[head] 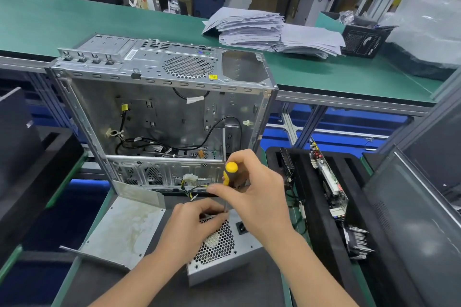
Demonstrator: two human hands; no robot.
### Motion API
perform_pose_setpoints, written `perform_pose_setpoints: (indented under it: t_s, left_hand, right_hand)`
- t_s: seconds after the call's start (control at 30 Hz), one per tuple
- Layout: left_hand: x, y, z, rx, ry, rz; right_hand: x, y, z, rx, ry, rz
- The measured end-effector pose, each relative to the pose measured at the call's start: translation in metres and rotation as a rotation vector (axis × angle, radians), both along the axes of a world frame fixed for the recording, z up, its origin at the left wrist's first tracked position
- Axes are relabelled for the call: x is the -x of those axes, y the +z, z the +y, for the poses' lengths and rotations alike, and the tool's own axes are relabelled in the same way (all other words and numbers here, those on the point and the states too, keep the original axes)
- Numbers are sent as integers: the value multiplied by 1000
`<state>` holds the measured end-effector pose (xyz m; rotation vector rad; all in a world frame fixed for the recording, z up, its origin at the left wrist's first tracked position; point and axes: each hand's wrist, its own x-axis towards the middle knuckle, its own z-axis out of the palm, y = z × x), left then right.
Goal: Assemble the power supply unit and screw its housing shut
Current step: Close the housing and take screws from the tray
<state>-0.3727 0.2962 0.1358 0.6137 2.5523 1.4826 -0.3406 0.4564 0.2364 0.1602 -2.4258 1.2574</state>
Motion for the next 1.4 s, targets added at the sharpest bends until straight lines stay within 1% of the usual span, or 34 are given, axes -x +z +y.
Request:
perform_pose_setpoints:
  t_s: [0.07, 0.1, 0.13, 0.2, 0.27, 0.3, 0.37, 0.47, 0.53, 0.73, 0.8, 0.93, 1.03, 1.4]
  left_hand:
    - [1, 1, 0, -1, -14, 7]
    - [1, 1, 0, -2, -18, 13]
    - [0, 1, 0, -4, -19, 23]
    - [0, 2, 0, -3, -16, 37]
    - [-1, 2, 0, 2, -6, 37]
    - [-1, 1, -1, 5, -3, 48]
    - [-2, 0, 0, 15, -7, 65]
    - [0, 1, 0, 22, 0, 32]
    - [0, 0, 0, 21, -3, 38]
    - [0, -1, 1, 6, -3, 40]
    - [0, 0, 1, -26, -1, 30]
    - [1, -1, 1, -29, 20, 22]
    - [1, -2, 0, -13, 11, 12]
    - [1, 1, -1, 41, -2, -17]
  right_hand:
    - [-1, -1, -6, -70, 4, 22]
    - [-1, 1, -4, -97, 68, 15]
    - [0, 5, 1, -112, 174, -23]
    - [2, 18, 15, -114, 445, -185]
    - [4, 30, 25, -86, 629, -311]
    - [6, 35, 28, -78, 671, -334]
    - [10, 40, 32, -77, 689, -352]
    - [12, 38, 30, -68, 597, -346]
    - [11, 31, 25, -54, 464, -302]
    - [1, 5, -2, 8, 2, -26]
    - [-3, -3, -11, 30, -73, 30]
    - [-2, -3, -6, 92, -74, 17]
    - [0, 2, 4, 101, -65, -10]
    - [-2, 1, 11, 136, -33, -1]
